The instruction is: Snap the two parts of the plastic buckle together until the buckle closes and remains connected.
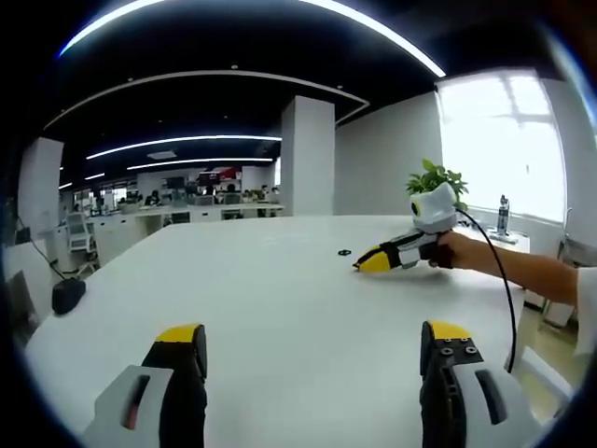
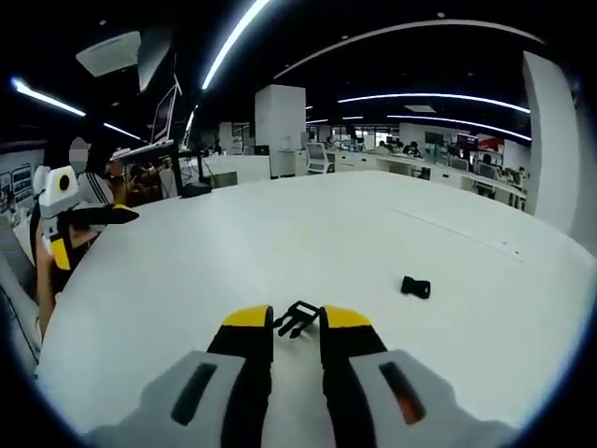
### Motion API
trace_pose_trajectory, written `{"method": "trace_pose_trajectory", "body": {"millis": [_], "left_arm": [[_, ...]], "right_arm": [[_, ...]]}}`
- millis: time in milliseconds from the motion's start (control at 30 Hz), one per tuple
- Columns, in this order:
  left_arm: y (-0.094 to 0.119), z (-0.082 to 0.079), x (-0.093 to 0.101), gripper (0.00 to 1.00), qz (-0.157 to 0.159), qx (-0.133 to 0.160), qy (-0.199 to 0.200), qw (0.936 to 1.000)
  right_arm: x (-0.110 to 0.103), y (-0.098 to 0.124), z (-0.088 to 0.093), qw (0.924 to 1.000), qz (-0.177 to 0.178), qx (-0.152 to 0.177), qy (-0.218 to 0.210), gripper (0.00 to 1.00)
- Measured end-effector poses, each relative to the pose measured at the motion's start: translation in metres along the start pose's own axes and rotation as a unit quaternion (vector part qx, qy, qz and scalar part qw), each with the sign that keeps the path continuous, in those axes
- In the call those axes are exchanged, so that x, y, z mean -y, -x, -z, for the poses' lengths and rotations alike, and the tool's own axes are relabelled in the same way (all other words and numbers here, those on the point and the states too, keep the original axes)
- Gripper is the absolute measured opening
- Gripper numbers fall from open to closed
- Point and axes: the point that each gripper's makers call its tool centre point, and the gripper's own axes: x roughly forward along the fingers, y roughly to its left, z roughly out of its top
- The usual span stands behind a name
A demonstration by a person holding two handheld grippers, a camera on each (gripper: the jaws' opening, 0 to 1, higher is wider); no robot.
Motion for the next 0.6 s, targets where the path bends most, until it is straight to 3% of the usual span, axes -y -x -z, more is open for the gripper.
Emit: {"method": "trace_pose_trajectory", "body": {"millis": [333,600], "left_arm": [[-0.008,-0.001,0.006,0.96,0.020,0.002,0.006,0.9998],[-0.013,-0.014,0.009,0.96,0.033,0.011,0.004,0.9994]], "right_arm": [[-0.019,-0.005,-0.005,0.9997,-0.022,0.000,0.011,0.19],[-0.033,-0.010,-0.008,0.9992,-0.038,-0.002,0.016,0.19]]}}
